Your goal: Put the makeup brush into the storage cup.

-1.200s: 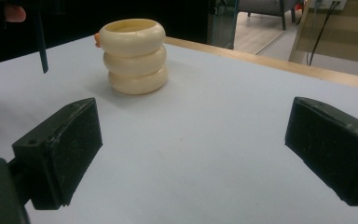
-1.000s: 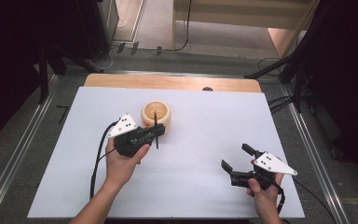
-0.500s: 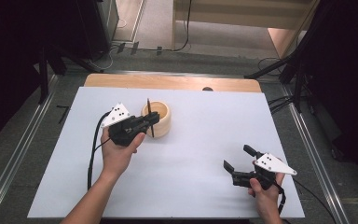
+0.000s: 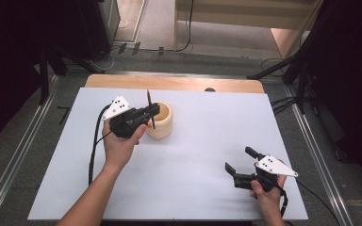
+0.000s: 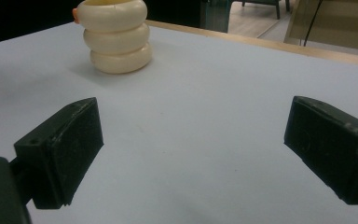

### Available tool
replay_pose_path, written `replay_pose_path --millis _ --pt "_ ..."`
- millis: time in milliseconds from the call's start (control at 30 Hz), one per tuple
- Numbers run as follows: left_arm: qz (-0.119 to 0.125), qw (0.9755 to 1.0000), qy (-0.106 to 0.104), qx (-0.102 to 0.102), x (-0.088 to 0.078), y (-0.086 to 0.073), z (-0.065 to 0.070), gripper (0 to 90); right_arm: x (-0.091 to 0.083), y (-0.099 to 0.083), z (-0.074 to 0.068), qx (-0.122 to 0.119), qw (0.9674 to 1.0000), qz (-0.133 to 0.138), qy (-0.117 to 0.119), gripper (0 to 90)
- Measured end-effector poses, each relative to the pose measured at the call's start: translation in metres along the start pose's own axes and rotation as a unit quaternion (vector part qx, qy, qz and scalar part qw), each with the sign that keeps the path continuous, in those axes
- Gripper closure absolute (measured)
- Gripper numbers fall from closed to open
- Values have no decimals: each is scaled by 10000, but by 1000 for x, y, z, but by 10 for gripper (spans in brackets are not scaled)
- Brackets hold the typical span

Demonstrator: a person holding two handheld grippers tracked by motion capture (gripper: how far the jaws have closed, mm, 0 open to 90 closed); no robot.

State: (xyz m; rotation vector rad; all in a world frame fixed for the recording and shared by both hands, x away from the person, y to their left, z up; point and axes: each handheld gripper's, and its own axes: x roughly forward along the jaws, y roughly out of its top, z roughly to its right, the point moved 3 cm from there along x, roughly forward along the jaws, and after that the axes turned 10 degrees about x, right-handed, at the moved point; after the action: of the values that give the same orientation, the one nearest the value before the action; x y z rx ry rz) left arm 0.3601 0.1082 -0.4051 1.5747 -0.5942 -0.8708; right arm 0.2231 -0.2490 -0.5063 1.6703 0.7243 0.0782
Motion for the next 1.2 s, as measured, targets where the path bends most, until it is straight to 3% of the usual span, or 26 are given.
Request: replay_pose_path --millis 767,1200 --pt "229 9990 366 -112 16 -10 -21 838 2 -1 -2 0 10000 -39 -31 64" --pt "120 9984 557 -46 28 -21 -28 838 4 -2 -3 10 10000 -58 -30 70"
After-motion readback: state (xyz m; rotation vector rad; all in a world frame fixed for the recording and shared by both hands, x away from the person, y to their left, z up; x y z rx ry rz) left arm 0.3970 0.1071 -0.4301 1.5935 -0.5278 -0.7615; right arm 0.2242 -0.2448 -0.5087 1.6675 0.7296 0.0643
